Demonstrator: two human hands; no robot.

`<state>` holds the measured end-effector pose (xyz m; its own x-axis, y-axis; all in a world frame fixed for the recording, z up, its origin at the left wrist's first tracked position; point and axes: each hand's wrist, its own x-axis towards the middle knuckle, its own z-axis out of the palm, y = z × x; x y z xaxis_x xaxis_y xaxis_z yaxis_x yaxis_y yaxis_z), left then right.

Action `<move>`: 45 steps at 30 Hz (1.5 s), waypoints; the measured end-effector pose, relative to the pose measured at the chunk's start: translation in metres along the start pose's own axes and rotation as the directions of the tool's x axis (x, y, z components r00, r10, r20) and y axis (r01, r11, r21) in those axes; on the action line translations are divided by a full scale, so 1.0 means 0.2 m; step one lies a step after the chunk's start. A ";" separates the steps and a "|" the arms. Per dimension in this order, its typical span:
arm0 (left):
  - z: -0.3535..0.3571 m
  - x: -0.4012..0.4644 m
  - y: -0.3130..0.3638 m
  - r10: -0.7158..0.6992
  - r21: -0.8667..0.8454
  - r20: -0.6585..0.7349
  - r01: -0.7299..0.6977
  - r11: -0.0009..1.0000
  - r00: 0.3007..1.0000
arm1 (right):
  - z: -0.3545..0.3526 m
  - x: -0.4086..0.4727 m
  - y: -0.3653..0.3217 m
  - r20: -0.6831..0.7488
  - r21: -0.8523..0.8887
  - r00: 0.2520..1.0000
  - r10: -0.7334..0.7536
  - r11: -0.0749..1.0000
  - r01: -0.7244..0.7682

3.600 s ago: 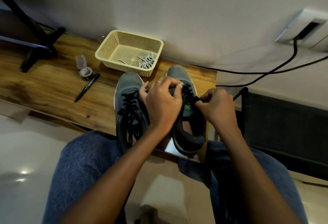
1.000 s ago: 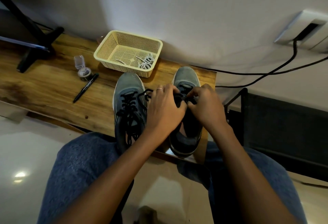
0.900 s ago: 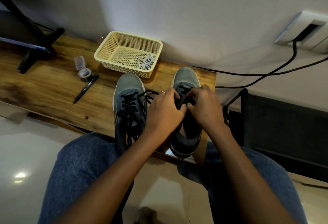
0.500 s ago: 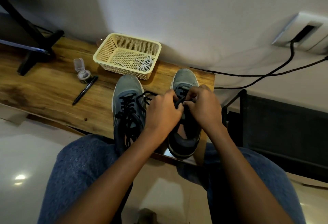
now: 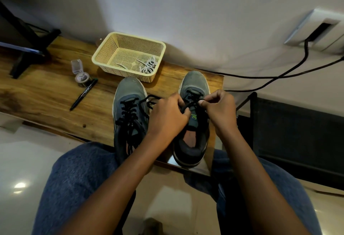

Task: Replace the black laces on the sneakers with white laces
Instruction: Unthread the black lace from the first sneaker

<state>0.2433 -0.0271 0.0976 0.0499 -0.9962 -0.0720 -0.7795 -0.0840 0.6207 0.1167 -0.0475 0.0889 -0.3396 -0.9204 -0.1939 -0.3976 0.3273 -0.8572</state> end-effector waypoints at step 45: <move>-0.02 0.03 -0.01 -0.022 -0.053 0.011 0.023 0.998 1.000 | -0.06 -0.04 -0.05 -0.008 -0.635 0.912 -0.411 0.707 0.313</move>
<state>0.2466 -0.0330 0.0993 0.0602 -0.9937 -0.0945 -0.7441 -0.1078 0.6593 0.1143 -0.0405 0.1046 -0.1529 -0.9719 0.1790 -0.9282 0.0791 -0.3637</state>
